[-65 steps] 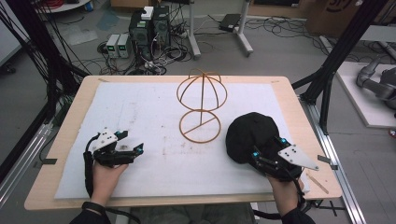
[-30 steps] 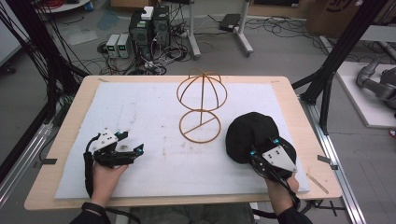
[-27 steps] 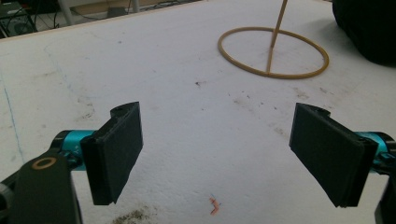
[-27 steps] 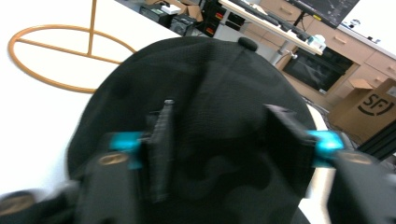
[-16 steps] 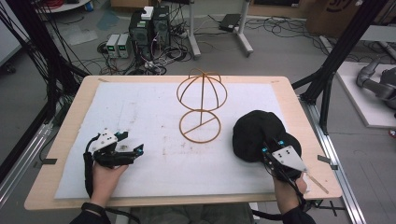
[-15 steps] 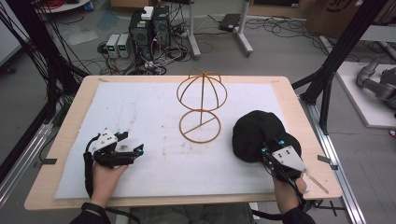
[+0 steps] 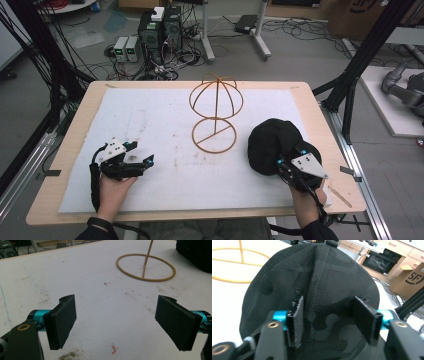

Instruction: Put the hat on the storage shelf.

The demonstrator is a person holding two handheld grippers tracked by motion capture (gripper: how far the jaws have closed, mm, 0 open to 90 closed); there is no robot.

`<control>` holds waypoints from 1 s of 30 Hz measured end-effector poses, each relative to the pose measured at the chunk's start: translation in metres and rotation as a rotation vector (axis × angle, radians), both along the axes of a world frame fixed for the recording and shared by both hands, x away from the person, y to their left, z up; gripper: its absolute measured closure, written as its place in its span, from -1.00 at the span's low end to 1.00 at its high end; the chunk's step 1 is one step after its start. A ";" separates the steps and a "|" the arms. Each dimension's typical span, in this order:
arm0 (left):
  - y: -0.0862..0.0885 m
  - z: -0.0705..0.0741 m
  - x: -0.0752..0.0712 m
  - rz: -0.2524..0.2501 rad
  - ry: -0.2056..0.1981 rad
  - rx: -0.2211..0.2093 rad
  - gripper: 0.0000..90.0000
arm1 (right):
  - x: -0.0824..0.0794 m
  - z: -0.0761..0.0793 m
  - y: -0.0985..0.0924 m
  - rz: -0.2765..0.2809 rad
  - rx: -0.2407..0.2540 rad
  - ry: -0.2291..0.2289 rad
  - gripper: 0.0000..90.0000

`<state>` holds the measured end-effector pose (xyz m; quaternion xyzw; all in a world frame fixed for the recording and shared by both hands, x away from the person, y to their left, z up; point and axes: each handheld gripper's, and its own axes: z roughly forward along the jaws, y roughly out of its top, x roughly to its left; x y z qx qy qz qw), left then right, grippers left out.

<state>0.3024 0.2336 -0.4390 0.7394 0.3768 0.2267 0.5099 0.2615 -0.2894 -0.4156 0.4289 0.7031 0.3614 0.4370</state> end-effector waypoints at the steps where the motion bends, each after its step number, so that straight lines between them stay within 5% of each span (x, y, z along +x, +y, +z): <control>1: 0.000 0.000 0.000 0.000 0.000 0.000 -0.61 | 0.000 0.000 0.000 0.003 0.005 0.008 0.23; 10: 0.000 0.000 0.000 -0.003 0.000 -0.001 -0.61 | 0.002 0.000 -0.008 0.031 0.025 0.041 0.88; 30: 0.000 -0.001 0.000 0.000 0.000 -0.003 -0.61 | -0.002 0.023 -0.018 0.086 0.113 -0.058 0.97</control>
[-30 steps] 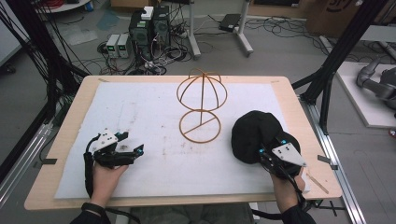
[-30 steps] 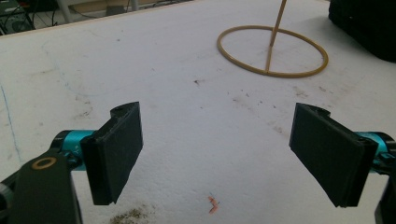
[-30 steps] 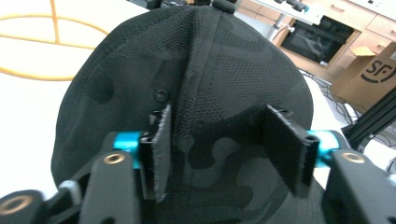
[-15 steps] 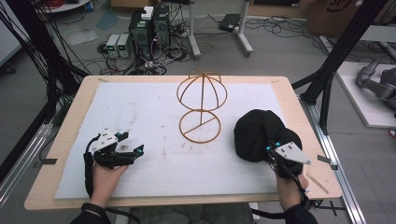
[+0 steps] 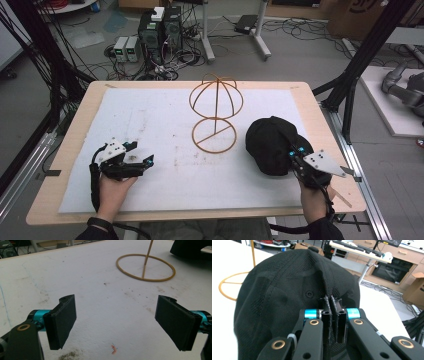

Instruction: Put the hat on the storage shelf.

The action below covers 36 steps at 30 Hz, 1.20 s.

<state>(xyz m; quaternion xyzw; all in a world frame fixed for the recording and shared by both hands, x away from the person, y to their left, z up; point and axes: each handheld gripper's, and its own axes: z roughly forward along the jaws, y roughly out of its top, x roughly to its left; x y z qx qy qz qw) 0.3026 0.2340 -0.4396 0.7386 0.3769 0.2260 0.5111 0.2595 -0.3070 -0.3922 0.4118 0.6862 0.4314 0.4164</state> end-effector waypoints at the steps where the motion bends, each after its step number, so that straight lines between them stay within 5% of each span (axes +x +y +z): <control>1: 0.000 0.000 0.000 0.001 0.000 0.000 -0.61 | 0.000 0.001 -0.001 0.000 0.005 -0.001 0.97; 28: 0.001 0.001 -0.002 0.003 -0.001 -0.005 -0.61 | -0.002 0.049 -0.016 -0.014 0.092 -0.113 0.97; 36: 0.001 0.000 -0.002 0.000 0.002 -0.002 -0.61 | 0.000 0.085 -0.018 -0.020 0.126 -0.191 0.97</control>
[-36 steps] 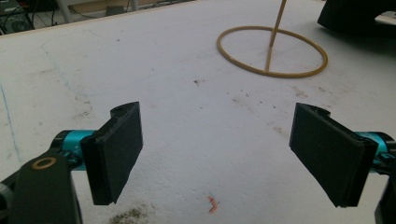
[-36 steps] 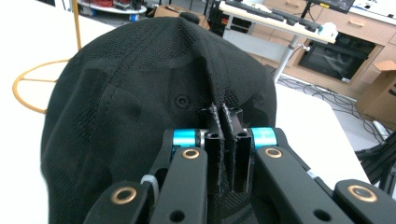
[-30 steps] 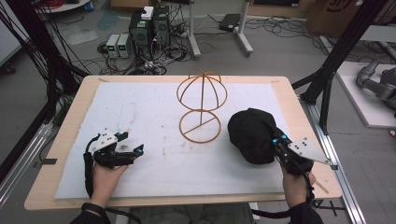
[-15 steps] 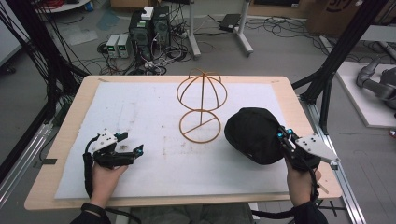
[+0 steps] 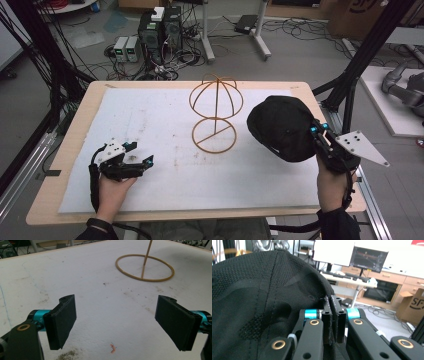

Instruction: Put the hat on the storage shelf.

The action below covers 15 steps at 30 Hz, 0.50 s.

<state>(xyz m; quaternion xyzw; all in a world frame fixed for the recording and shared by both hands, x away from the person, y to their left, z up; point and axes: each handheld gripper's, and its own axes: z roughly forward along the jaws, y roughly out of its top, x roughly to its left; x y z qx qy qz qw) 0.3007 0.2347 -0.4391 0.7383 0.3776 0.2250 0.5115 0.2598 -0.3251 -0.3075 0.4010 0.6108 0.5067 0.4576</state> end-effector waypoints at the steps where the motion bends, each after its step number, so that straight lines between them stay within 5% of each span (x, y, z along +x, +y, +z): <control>1: 0.000 0.000 0.000 -0.001 0.000 -0.001 -0.61 | 0.001 0.003 0.000 0.001 0.007 -0.006 0.97; 15: 0.000 0.000 0.000 -0.007 0.001 -0.002 -0.61 | 0.023 0.046 0.020 0.038 0.067 -0.066 0.97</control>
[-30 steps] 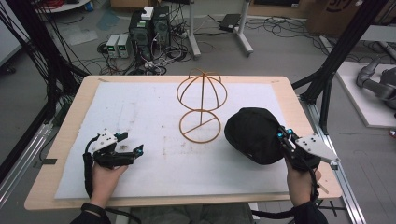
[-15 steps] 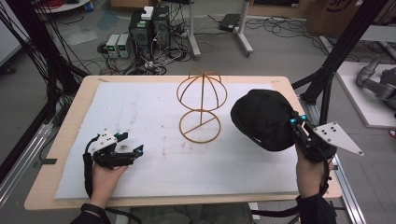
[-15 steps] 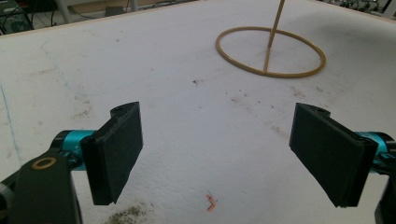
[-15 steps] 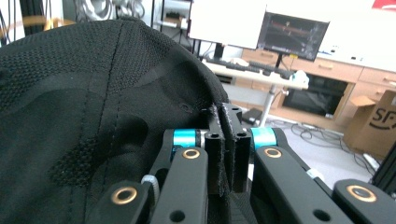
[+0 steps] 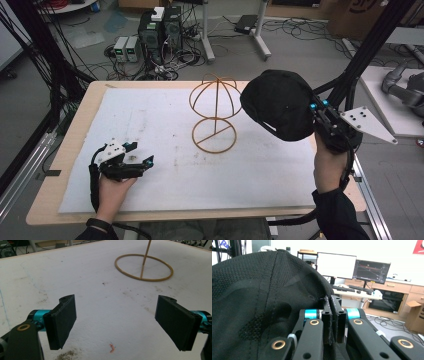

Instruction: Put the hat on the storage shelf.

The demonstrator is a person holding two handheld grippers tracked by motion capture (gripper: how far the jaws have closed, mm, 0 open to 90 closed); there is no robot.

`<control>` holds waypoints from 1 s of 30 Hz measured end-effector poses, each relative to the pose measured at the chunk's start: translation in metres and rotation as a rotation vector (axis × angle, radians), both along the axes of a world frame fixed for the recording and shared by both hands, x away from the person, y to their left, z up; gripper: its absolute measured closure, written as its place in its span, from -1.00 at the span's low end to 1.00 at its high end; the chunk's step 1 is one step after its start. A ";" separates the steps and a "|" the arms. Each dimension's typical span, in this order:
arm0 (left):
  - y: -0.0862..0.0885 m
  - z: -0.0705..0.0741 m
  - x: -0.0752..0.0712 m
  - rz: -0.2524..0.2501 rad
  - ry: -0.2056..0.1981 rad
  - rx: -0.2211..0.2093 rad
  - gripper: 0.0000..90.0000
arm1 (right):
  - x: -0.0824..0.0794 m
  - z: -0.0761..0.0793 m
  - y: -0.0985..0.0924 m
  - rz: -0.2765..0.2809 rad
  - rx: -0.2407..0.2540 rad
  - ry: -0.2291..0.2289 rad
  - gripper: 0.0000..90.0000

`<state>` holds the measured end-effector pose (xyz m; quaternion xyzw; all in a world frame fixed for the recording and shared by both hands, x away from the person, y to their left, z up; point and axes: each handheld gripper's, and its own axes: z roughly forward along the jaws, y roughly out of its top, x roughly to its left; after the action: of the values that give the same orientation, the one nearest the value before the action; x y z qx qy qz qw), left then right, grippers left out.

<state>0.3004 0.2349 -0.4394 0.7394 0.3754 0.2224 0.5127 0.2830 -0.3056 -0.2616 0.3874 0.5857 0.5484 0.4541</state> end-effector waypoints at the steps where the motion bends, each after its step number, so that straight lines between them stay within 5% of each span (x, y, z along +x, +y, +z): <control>1: 0.000 0.000 0.000 0.000 0.001 -0.001 -0.61 | 0.001 0.002 0.002 0.002 0.003 0.000 0.97; 16: 0.001 0.000 -0.001 0.002 -0.003 -0.007 -0.61 | 0.025 0.030 0.049 0.071 0.030 -0.060 0.97; 30: 0.005 -0.001 -0.004 0.006 -0.004 -0.009 -0.61 | 0.054 0.018 0.100 0.123 0.079 -0.039 0.97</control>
<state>0.2963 0.2403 -0.4403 0.7353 0.3777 0.2239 0.5162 0.3374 -0.2057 -0.2435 0.3575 0.5772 0.6054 0.4153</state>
